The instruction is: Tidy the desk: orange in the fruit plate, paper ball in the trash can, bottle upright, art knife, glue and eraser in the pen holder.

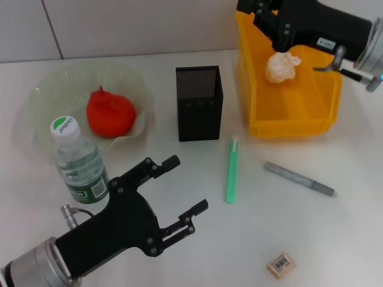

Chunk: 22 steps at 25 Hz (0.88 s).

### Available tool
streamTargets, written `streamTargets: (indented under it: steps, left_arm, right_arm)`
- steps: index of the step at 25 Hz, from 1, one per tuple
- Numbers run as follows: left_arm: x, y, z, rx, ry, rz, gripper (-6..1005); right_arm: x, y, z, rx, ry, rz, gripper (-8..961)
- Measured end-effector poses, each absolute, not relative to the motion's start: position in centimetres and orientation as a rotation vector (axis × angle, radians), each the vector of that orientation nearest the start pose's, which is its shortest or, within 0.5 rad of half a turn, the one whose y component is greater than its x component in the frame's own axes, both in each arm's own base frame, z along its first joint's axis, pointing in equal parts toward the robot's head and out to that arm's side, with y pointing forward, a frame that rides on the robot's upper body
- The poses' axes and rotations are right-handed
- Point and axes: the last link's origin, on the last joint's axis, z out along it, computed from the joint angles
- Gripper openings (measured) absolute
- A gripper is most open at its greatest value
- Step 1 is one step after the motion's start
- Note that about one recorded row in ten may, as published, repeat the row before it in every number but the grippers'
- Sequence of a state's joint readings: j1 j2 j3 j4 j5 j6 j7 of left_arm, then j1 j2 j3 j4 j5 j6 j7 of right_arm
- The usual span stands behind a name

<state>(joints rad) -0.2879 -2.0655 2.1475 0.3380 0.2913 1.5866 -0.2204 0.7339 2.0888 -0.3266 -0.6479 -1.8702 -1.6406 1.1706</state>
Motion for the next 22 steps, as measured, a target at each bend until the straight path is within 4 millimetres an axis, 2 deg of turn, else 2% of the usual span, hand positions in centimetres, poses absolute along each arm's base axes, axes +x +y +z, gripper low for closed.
streamTargets:
  steps: [3,4,6,8,9,10,13,14,16,17,18,19,21,22]
  left_arm:
    - [-23.7,22.3,-8.0,-2.348,0.123,-1.185,691]
    - [-23.7,22.4,-8.1,-2.349,0.121,-1.18,691]
    - [-23.7,22.5,-8.1,-2.35,0.119,-1.174,691]
    - [-23.7,22.7,-8.2,-2.354,0.118,-1.161,691]
    - [-23.7,22.7,-8.2,-2.354,0.118,-1.161,691]
    - [-23.7,22.7,-8.2,-2.355,0.118,-1.161,691]
    - [-23.7,22.7,-8.2,-2.355,0.117,-1.161,691]
    - [-23.7,22.7,-8.2,-2.355,0.117,-1.162,691]
    - [-23.8,22.5,-8.1,-2.357,0.117,-1.163,691]
    - [-23.9,22.4,-8.1,-2.358,0.116,-1.162,691]
    - [-24.0,22.4,-8.1,-2.362,0.115,-1.16,691]
    - [-24.0,22.4,-8.1,-2.362,0.115,-1.16,691]
    - [-24.4,22.0,-8.2,-2.396,0.109,-1.151,691]
    - [-24.5,21.8,-8.3,-2.419,0.106,-1.148,690]
  right_arm:
    - [18.7,38.7,6.5,-2.455,0.23,1.053,45]
    - [17.7,38.8,7.7,-2.518,0.292,0.973,45]
    - [17.1,38.8,8.1,-2.551,0.336,0.919,47]
    - [15.9,38.5,8.8,-2.608,0.403,0.757,49]
    - [14.4,38.1,9.3,-2.639,0.437,0.526,50]
    - [14.4,38.1,9.3,-2.639,0.437,0.526,51]
    - [12.3,37.8,9.8,-2.612,0.552,0.225,53]
    - [11.1,37.7,10.0,-2.609,0.641,0.129,54]
    - [10.5,37.7,10.0,-2.619,0.676,0.1,55]
    - [9.8,37.9,9.4,-2.664,0.786,0.06,56]
    - [9.8,37.9,9.4,-2.664,0.786,0.06,57]
    - [9.5,38.2,8.5,-2.671,0.883,0.017,58]
    - [9.5,38.3,8.2,-2.662,0.916,-0.007,91]
    - [9.5,38.5,7.1,-2.628,0.972,-0.109,107]
